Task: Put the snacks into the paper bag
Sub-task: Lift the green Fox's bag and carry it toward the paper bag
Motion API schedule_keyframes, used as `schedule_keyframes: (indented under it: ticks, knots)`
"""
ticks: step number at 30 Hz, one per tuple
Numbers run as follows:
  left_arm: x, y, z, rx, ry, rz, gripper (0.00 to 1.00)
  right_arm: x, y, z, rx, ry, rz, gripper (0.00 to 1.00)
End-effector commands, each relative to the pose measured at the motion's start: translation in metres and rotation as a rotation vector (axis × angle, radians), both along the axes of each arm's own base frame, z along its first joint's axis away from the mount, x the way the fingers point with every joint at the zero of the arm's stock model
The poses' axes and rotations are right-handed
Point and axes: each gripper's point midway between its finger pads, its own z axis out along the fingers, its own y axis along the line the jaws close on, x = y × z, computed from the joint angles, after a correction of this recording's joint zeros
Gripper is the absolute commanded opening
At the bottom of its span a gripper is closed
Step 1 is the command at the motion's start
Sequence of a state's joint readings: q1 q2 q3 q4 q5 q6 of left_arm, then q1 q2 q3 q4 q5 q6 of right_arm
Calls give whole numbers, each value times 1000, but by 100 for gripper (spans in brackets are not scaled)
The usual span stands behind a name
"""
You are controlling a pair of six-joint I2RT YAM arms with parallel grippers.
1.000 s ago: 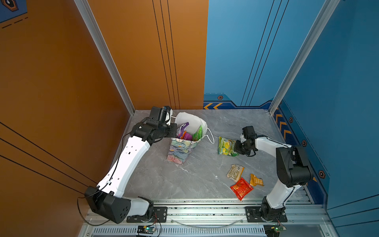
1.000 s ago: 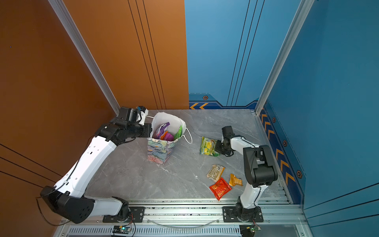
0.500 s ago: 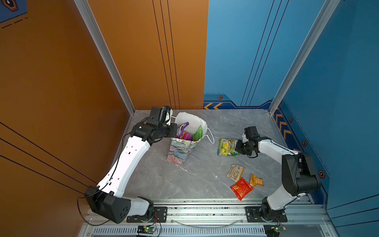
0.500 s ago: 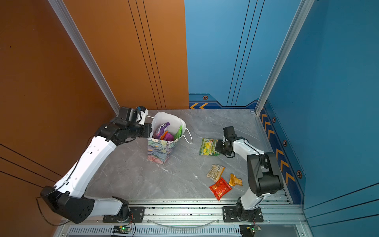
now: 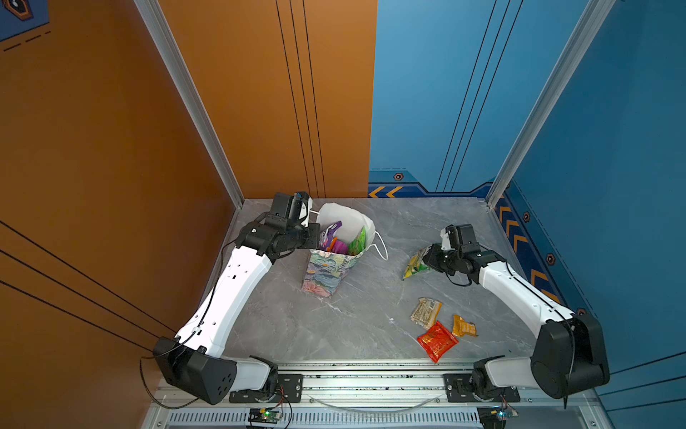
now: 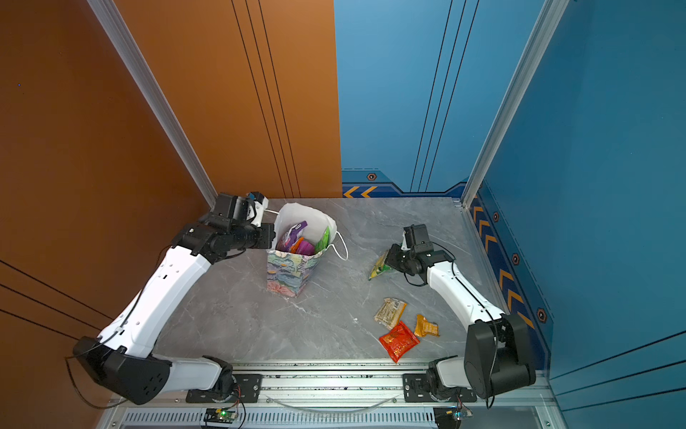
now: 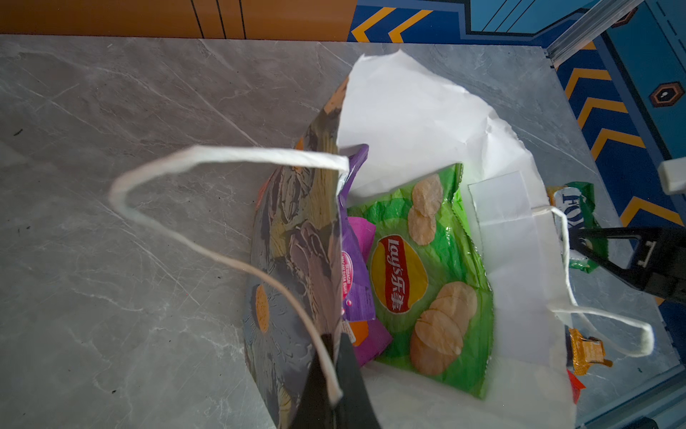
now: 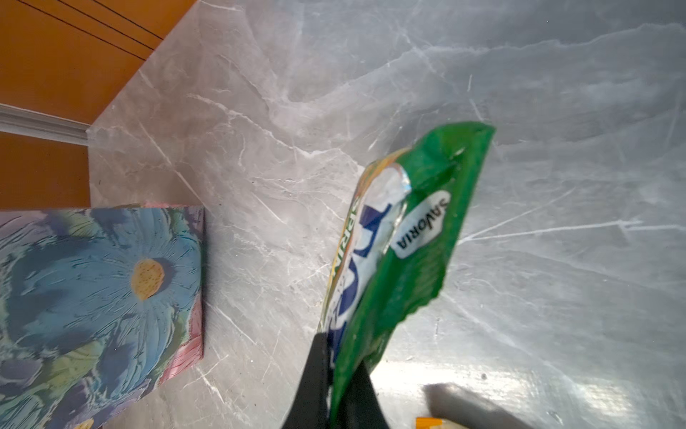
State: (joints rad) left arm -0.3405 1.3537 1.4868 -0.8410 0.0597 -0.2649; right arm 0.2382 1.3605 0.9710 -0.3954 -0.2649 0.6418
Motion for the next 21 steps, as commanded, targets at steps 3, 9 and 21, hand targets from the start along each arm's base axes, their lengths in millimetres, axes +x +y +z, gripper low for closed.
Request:
schedule_keyframes:
  ticks: [3, 9, 21]
  knots:
    - [2, 1, 16, -12, -63, -8, 4, 7, 12, 55, 10, -139, 21, 0]
    - [1, 1, 16, -13, -62, -9, 4, 2, 8, 79, -20, -193, 8, 0]
    - [1, 0, 16, -15, -61, -11, 4, 2, 9, 181, 3, -383, 1, 0]
